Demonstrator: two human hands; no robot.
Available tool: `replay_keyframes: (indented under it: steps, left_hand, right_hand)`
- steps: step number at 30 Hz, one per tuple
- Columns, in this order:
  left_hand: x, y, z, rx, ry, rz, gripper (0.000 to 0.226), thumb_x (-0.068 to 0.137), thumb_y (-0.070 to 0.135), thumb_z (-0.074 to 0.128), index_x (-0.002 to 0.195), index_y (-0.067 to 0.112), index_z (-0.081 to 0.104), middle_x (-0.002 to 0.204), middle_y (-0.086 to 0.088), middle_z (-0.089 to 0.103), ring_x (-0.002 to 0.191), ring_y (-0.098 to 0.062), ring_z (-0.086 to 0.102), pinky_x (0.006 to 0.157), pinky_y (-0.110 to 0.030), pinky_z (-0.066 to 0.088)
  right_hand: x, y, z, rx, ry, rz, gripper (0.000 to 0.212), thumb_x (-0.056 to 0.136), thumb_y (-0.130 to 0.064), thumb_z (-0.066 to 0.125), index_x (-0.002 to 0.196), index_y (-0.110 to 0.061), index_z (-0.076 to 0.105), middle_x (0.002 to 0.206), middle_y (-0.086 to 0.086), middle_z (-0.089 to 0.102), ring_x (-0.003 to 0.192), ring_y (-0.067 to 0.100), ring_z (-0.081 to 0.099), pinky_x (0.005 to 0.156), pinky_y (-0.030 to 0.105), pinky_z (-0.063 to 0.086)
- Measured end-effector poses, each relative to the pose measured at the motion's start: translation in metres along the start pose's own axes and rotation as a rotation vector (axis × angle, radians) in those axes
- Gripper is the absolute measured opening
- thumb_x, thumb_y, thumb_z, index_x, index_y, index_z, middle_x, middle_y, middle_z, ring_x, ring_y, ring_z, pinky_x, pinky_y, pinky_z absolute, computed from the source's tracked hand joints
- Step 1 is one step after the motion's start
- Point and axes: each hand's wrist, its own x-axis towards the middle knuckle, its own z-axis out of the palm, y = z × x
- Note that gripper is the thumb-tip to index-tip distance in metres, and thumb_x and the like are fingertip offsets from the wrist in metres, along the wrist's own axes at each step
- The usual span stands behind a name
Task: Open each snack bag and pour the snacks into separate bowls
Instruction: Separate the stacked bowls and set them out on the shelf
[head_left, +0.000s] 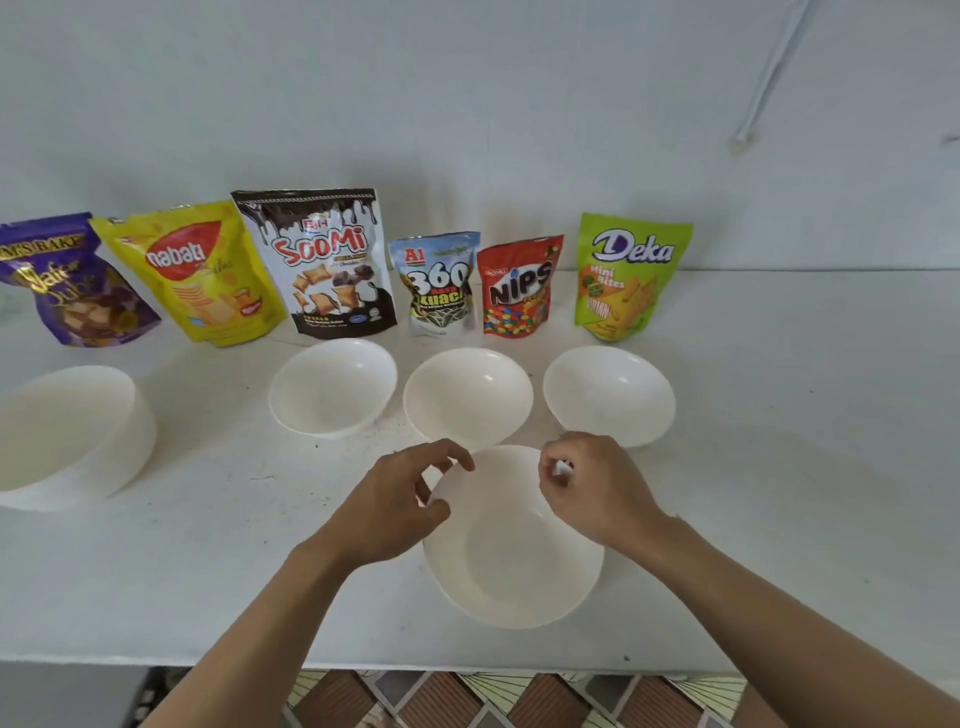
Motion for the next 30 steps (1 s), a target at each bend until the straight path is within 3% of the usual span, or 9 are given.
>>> replay_keyframes:
  steps: [6, 9, 13, 19, 24, 30]
  left_hand:
    - [0.021, 0.023, 0.027, -0.005, -0.024, 0.039, 0.041, 0.089, 0.007, 0.064, 0.114, 0.040, 0.064, 0.109, 0.024, 0.059, 0.080, -0.002, 0.064, 0.068, -0.012, 0.053]
    - [0.029, 0.033, 0.042, -0.041, -0.023, 0.051, 0.041, 0.091, 0.007, 0.063, 0.115, 0.041, 0.065, 0.110, 0.019, 0.061, 0.081, -0.004, 0.064, 0.070, -0.017, 0.057]
    - [0.039, 0.046, 0.064, -0.094, 0.002, 0.031, 0.043, 0.092, 0.008, 0.062, 0.113, 0.045, 0.065, 0.110, 0.014, 0.064, 0.082, -0.005, 0.063, 0.074, -0.024, 0.059]
    - [0.048, 0.063, 0.096, -0.175, 0.042, -0.025, 0.045, 0.095, 0.008, 0.054, 0.113, 0.049, 0.064, 0.105, 0.020, 0.065, 0.080, -0.011, 0.062, 0.069, -0.024, 0.057]
    - [0.050, 0.071, 0.102, -0.170, 0.028, -0.039, 0.044, 0.095, 0.007, 0.054, 0.112, 0.046, 0.063, 0.106, 0.015, 0.065, 0.080, -0.016, 0.063, 0.066, -0.024, 0.056]
    - [0.050, 0.073, 0.105, -0.177, 0.052, -0.059, 0.044, 0.095, 0.007, 0.052, 0.112, 0.045, 0.064, 0.106, 0.016, 0.065, 0.080, -0.013, 0.063, 0.068, -0.028, 0.057]
  right_hand:
    - [-0.022, 0.032, -0.019, 0.000, 0.062, 0.084, 0.013, 0.078, -0.009, 0.064, 0.076, -0.022, 0.068, 0.073, -0.011, 0.061, 0.065, 0.007, 0.056, 0.060, 0.021, 0.041]
    - [-0.031, 0.050, -0.030, 0.042, 0.078, 0.114, 0.017, 0.080, -0.008, 0.065, 0.083, -0.024, 0.071, 0.087, -0.012, 0.070, 0.074, 0.009, 0.062, 0.069, 0.023, 0.051]
    - [-0.039, 0.072, -0.046, 0.113, 0.078, 0.155, 0.022, 0.080, -0.007, 0.066, 0.091, -0.024, 0.074, 0.098, -0.014, 0.071, 0.063, -0.003, 0.056, 0.065, 0.012, 0.043]
    - [-0.046, 0.095, -0.064, 0.185, 0.073, 0.212, 0.025, 0.079, -0.007, 0.065, 0.089, -0.027, 0.075, 0.071, -0.019, 0.059, 0.062, -0.002, 0.054, 0.058, 0.012, 0.037]
    - [-0.045, 0.109, -0.066, 0.196, 0.055, 0.170, 0.024, 0.076, -0.010, 0.067, 0.085, -0.032, 0.072, 0.083, -0.007, 0.069, 0.072, 0.010, 0.060, 0.066, 0.026, 0.049]
    - [-0.038, 0.113, -0.067, 0.170, 0.060, 0.133, 0.018, 0.075, -0.013, 0.069, 0.080, -0.031, 0.070, 0.073, -0.008, 0.061, 0.064, 0.011, 0.052, 0.064, 0.029, 0.048]
